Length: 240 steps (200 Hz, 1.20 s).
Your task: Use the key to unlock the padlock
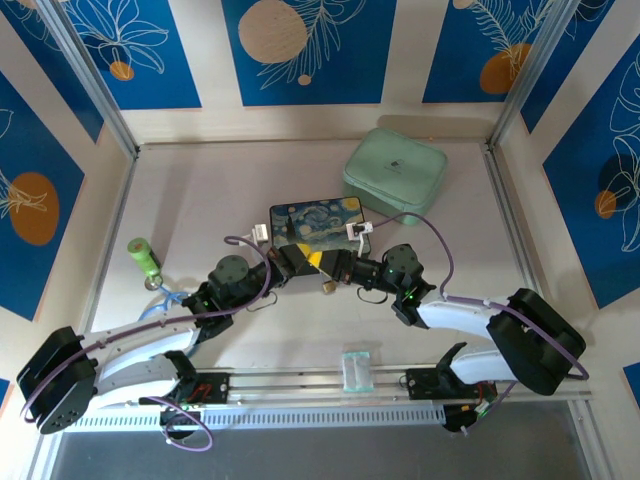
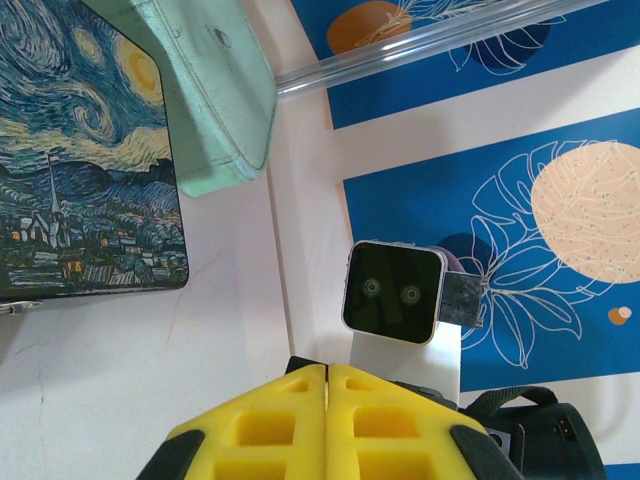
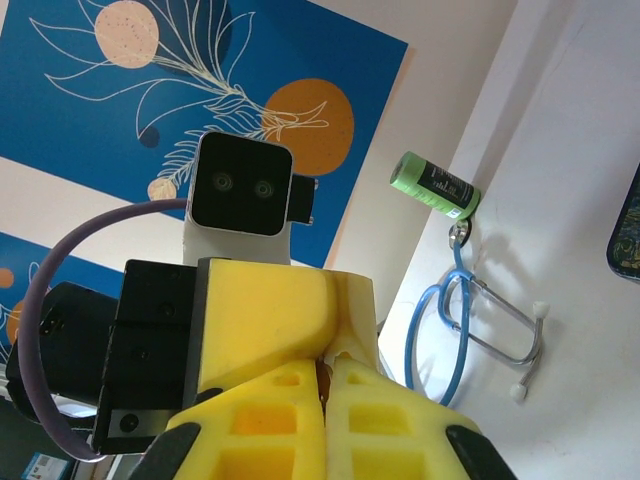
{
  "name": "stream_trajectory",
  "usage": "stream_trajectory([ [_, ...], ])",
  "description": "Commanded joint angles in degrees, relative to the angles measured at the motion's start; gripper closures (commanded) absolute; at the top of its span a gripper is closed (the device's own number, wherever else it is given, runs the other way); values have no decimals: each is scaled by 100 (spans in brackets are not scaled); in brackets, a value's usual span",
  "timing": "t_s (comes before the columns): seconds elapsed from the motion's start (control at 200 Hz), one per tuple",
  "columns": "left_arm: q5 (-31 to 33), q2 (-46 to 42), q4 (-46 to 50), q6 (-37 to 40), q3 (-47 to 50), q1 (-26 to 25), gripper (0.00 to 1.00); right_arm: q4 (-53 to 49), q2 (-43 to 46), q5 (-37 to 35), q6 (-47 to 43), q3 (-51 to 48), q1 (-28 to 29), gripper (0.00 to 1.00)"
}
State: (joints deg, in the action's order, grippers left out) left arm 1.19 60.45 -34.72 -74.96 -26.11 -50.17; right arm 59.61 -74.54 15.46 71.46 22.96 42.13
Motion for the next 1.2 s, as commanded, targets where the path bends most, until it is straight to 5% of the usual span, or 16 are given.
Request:
stream_trajectory([
  [0.0, 20, 44, -104, -4, -130, -63, 100, 233, -8, 222, -1, -11, -2, 100],
  [0.095, 115, 46, 22, 53, -120, -61, 100, 147, 9, 273, 25, -37, -40, 100],
  [0.28, 459, -208, 1302, 727, -421, -45, 31, -918, 404, 121, -33, -207, -207, 100],
  [0.365, 654, -322, 1900, 925, -538, -45, 19, -1367, 632, -4, -87, -315, -255, 100],
  [0.735, 424, 637, 3425, 1871, -1058, -234, 22, -6250, 2095, -1483, -850, 81, -375, 100],
  [1.041, 885, 1947, 2089, 2250, -767, -619, 31, -6472, 2534, -1478, -744, -349, -688, 100],
  [1.196, 1216, 2590, 2214, 2456, -1178, -713, 34, -6458, 2531, -1476, -715, -421, -689, 100],
])
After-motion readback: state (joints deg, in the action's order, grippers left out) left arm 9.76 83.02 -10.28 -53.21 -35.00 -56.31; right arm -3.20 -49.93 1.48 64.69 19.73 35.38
